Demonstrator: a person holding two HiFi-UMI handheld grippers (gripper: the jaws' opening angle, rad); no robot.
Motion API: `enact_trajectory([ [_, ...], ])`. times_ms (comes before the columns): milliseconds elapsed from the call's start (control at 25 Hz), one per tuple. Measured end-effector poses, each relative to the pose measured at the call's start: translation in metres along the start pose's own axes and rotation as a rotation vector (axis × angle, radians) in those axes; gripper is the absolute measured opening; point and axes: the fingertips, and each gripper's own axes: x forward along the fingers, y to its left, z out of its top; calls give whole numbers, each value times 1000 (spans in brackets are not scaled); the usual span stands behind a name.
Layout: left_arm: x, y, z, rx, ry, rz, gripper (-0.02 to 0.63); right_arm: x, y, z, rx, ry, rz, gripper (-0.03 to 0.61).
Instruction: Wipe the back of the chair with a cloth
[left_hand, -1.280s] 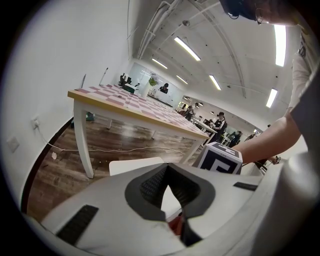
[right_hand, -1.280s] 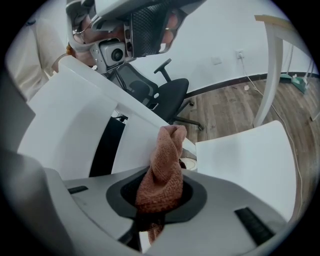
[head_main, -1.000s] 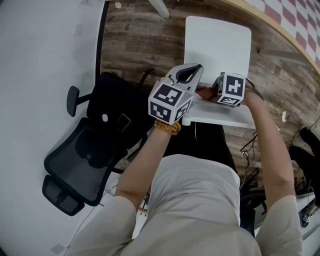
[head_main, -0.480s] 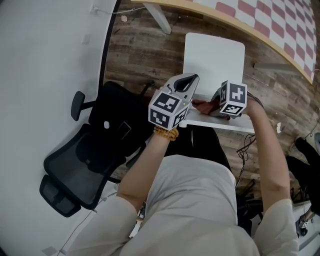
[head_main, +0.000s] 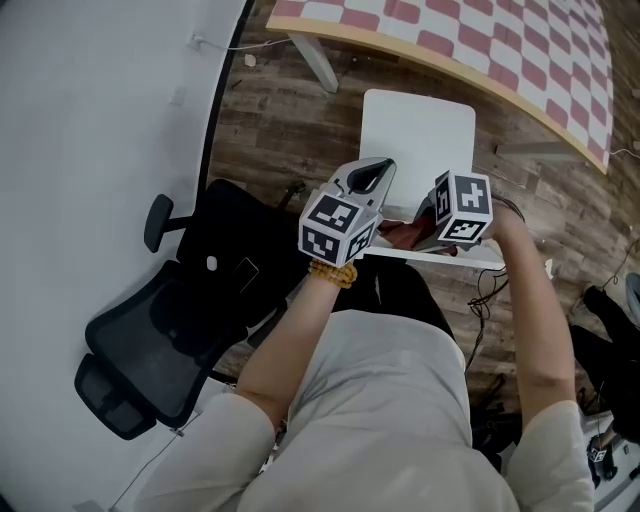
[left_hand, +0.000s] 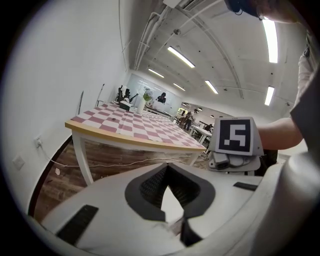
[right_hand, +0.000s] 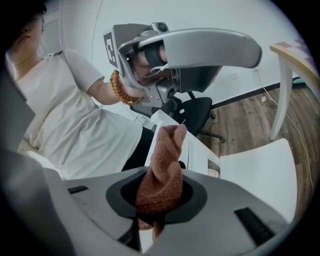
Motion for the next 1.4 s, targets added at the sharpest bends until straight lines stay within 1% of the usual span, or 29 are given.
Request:
enact_trajectory([
  [120,4,-9,3,4,-2,-14,12,-1,-1,-1,-1,1,-13,86],
  [320,13,-15,2,-5,-9,-18,12,8,-17,-13,-10,31,-71,86],
  [520,25,-19,-3,-14,-5,-27,12,22,-37,-28,9,32,-116,86],
  [720,39,-20,-5,-8,-3,-39,12,35,-68,-55,42,85,-192,86],
  [800,44,-21,-3,-6,-13,-45,12,43,-79,-61,65,80,-211,86],
  [920,53,-23,-3,-16,-16,-55,12,51,-90,-66,83,66,-222,86],
  [1120,65,-24,-11,-39,-5,-57,12,59,-104,-77,72,101,-226,84],
  [1400,76,-20,-25,-65,17,-42,12,72,-126,-94,73,122,-236,84],
])
